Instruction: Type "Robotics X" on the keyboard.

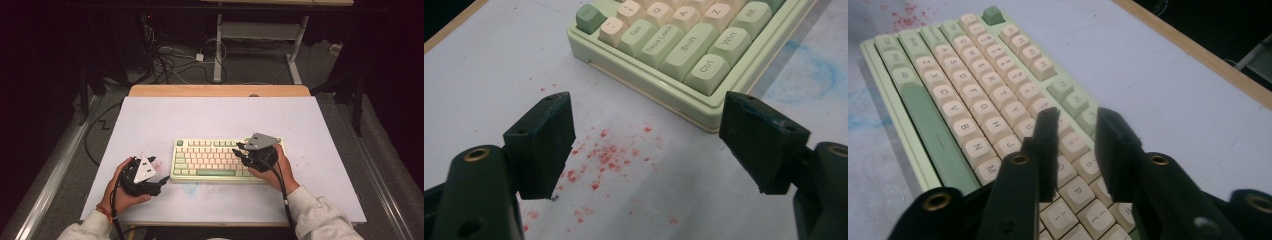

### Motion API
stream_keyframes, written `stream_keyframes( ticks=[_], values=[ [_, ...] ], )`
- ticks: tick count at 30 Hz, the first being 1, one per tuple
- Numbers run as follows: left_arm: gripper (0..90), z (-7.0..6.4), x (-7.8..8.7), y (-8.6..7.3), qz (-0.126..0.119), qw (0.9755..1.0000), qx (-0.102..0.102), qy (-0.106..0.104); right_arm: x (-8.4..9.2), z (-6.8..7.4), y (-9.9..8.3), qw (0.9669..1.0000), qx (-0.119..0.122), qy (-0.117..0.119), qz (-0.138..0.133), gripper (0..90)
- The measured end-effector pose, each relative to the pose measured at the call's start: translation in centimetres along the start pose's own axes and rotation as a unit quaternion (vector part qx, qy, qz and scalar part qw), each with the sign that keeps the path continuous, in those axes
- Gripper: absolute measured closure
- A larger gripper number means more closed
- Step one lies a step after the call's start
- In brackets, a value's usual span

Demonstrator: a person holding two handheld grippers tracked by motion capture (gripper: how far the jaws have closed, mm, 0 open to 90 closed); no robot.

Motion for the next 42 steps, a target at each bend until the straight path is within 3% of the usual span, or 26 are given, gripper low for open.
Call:
stream_keyframes(
  ticks=[5, 9, 13, 17, 22, 26, 27, 32, 36, 42],
  values=[
    [21.2, 0.0, -0.1, 0.0, 0.001, 1.0000, 0.001, -0.002, 0.8, 0.1, 0.1, 0.9999, 0.000, 0.003, -0.013, 52.9],
    [21.3, -0.1, -0.1, 0.0, -0.001, 1.0000, 0.004, -0.005, 1.5, 0.1, -0.1, 0.9995, -0.003, -0.012, -0.030, 36.6],
    [22.8, 0.0, -0.1, 0.0, -0.001, 0.9999, 0.011, -0.002, 2.1, 0.2, -0.6, 0.9987, -0.006, -0.029, -0.041, 27.8],
    [25.0, 0.1, -0.2, 0.1, 0.008, 0.9996, 0.026, 0.005, 3.1, 0.3, -1.1, 0.9976, -0.005, -0.047, -0.049, 26.4],
    [25.5, 0.1, 0.0, 0.3, -0.003, 0.9992, 0.039, 0.004, 4.6, 0.4, -2.0, 0.9966, -0.004, -0.058, -0.059, 25.2],
    [26.3, -0.1, 0.1, 0.5, -0.006, 0.9993, 0.037, 0.008, 5.4, 0.5, -3.1, 0.9961, -0.005, -0.068, -0.056, 23.7],
    [26.3, -0.1, 0.2, 0.6, -0.009, 0.9993, 0.036, 0.007, 5.6, 0.5, -3.4, 0.9952, -0.007, -0.080, -0.057, 23.4],
    [26.3, -0.4, 0.0, 0.8, -0.012, 0.9994, 0.032, 0.000, 6.4, 0.4, -4.8, 0.9947, -0.018, -0.084, -0.057, 19.6],
    [26.3, -0.9, -0.2, 1.1, -0.014, 0.9996, 0.025, -0.007, 6.7, 0.3, -5.8, 0.9931, -0.021, -0.105, -0.049, 19.0],
    [26.3, -1.6, -0.4, 2.2, -0.021, 0.9996, 0.011, -0.015, 7.2, 0.4, -7.1, 0.9935, -0.037, -0.098, -0.044, 18.1]
  ],
)
Point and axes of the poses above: each handheld gripper's, and its own axes: x roughly backward along the jaws, y roughly out of its top, z roughly to its left, the point moved 3 cm from there along -x, roughly forward along the jaws, and after that the axes turned 1 degree about -y, right-handed, at the moved point
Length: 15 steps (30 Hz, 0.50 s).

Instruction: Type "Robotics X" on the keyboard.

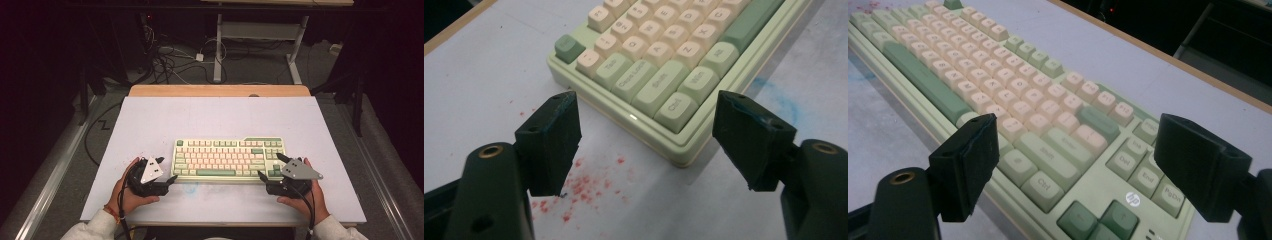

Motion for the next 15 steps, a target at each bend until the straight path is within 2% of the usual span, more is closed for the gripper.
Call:
stream_keyframes(
  ticks=[1, 3, 5, 9, 11, 15],
  values=[
    [26.5, -0.1, -0.1, 0.2, -0.003, 1.0000, -0.001, -0.003, 0.1, 0.0, -0.1, 1.0000, 0.000, 0.000, 0.001, 17.5],
    [36.2, -0.1, -0.1, 0.8, -0.012, 0.9999, -0.009, -0.008, 0.3, 0.1, -0.4, 1.0000, 0.001, -0.003, 0.005, 17.6],
    [41.8, -0.3, -0.4, 1.4, -0.013, 0.9996, -0.011, -0.023, 0.4, 0.1, -0.6, 1.0000, 0.002, -0.004, 0.007, 17.6],
    [65.9, -0.2, -1.0, 2.6, -0.021, 0.9979, 0.002, -0.061, 0.5, 0.2, -0.8, 0.9999, 0.005, -0.006, 0.010, 17.8],
    [76.2, -0.2, -1.5, 3.2, -0.020, 0.9969, 0.001, -0.077, 0.5, 0.2, -0.9, 0.9998, 0.007, -0.007, 0.015, 18.1],
    [85.5, -0.5, -2.4, 4.5, -0.011, 0.9960, -0.014, -0.088, 0.3, 0.5, -0.9, 0.9997, 0.012, -0.003, 0.019, 18.3]
  ],
)
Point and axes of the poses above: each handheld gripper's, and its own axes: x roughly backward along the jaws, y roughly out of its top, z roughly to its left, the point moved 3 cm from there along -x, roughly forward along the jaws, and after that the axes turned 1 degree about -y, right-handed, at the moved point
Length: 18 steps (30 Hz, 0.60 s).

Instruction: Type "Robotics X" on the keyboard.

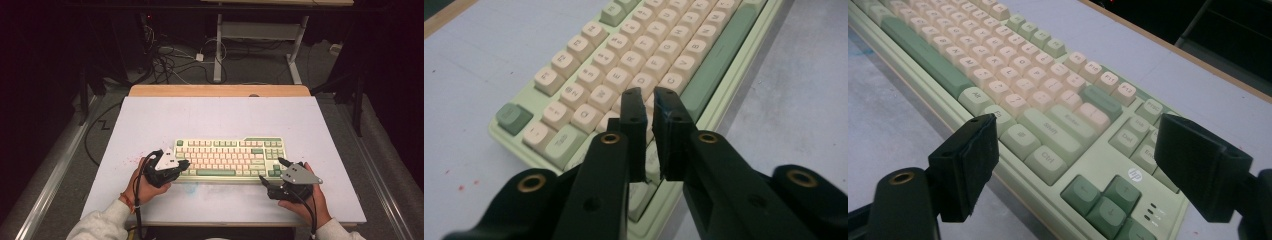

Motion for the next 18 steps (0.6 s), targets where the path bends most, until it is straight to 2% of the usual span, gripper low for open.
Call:
stream_keyframes(
  ticks=[4, 9, 11, 18],
  values=[
    [88.0, -0.1, -0.8, 1.6, 0.000, 0.9997, -0.002, -0.026, -0.1, 0.2, 0.0, 1.0000, 0.008, 0.001, 0.004, 18.3],
    [88.0, -0.5, -2.1, 3.3, 0.012, 0.9992, -0.017, -0.033, -0.2, 0.2, -0.1, 0.9999, 0.011, -0.002, 0.007, 18.3],
    [87.9, -0.8, -2.8, 3.8, 0.020, 0.9985, -0.026, -0.042, -0.2, 0.2, -0.1, 0.9999, 0.011, -0.001, 0.007, 18.3],
    [87.9, -1.5, -5.1, 4.8, 0.047, 0.9966, -0.039, -0.056, -0.2, 0.2, -0.2, 0.9999, 0.014, -0.002, 0.010, 18.3]
  ],
)
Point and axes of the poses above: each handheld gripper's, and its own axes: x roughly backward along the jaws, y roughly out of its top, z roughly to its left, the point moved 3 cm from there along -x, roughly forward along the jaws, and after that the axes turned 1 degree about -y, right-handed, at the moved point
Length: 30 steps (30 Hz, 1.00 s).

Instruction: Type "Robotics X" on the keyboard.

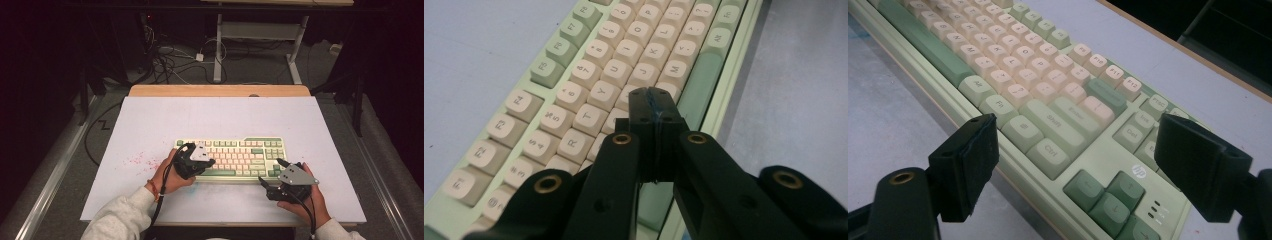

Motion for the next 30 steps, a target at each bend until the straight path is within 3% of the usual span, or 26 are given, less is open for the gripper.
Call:
stream_keyframes(
  ticks=[17, 20, 24, 30],
  values=[
    [87.2, 0.1, -2.0, 0.6, 0.019, 0.9997, -0.006, -0.010, -0.1, 0.0, -0.2, 1.0000, 0.005, -0.002, 0.006, 18.5],
    [87.9, 0.0, -2.3, 0.6, 0.035, 0.9993, -0.011, -0.002, -0.2, 0.0, -0.2, 1.0000, 0.004, 0.000, 0.007, 18.5],
    [87.8, -0.1, -2.1, 0.7, 0.031, 0.9994, -0.015, 0.001, -0.1, 0.0, -0.2, 1.0000, 0.005, 0.000, 0.006, 18.5],
    [86.2, 0.0, -0.3, 1.1, -0.005, 0.9996, -0.021, 0.016, 0.1, -0.3, 0.0, 0.9999, -0.001, -0.012, -0.003, 18.7]
  ],
)
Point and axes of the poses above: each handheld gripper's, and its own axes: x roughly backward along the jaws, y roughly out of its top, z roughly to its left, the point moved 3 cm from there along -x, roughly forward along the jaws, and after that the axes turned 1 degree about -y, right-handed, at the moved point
